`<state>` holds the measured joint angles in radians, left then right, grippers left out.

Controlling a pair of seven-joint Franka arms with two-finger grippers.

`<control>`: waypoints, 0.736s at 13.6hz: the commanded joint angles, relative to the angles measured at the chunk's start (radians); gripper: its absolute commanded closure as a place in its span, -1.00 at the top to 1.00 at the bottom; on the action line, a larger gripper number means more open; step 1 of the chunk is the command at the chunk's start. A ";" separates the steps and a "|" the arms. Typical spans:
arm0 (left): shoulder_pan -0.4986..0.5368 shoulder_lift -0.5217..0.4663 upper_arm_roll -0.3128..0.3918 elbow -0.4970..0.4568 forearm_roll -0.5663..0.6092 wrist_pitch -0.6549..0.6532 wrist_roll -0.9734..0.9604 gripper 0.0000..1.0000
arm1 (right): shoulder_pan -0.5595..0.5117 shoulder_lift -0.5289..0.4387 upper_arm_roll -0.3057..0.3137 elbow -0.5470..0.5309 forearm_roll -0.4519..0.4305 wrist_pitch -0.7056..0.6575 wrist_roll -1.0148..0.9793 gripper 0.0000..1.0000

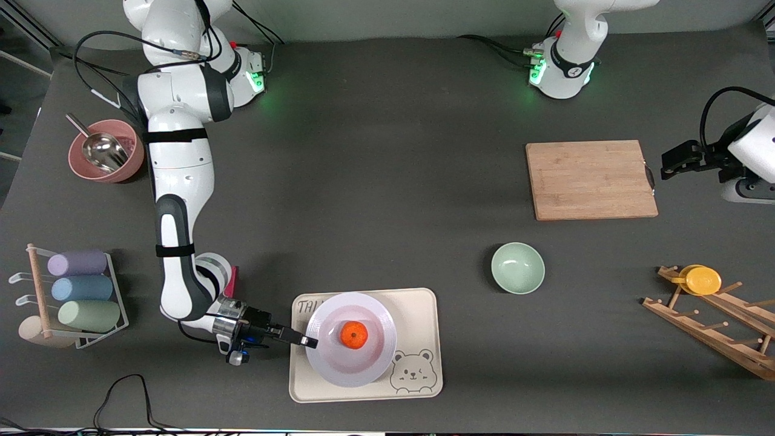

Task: Place orange and plate with both arms
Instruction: 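Move the plate with the orange onto the white bear tray with the right gripper, then open the right gripper and release the plate rim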

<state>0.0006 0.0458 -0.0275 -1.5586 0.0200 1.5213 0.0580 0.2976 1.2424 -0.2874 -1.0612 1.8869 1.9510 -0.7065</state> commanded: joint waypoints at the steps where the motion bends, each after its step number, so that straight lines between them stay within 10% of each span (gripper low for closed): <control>1: -0.017 -0.011 0.020 0.008 -0.011 -0.012 0.008 1.00 | -0.031 0.037 0.051 0.056 0.031 0.022 -0.028 -1.00; 5: -0.017 -0.009 0.020 0.008 -0.011 -0.010 0.005 1.00 | -0.038 0.037 0.056 0.056 0.031 0.022 -0.024 -1.00; 10: -0.021 -0.009 0.018 0.003 -0.012 -0.009 0.017 1.00 | -0.040 0.035 0.054 0.053 0.029 0.023 -0.027 0.18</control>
<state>0.0000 0.0458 -0.0242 -1.5587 0.0183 1.5214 0.0591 0.2695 1.2586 -0.2478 -1.0419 1.8913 1.9663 -0.7190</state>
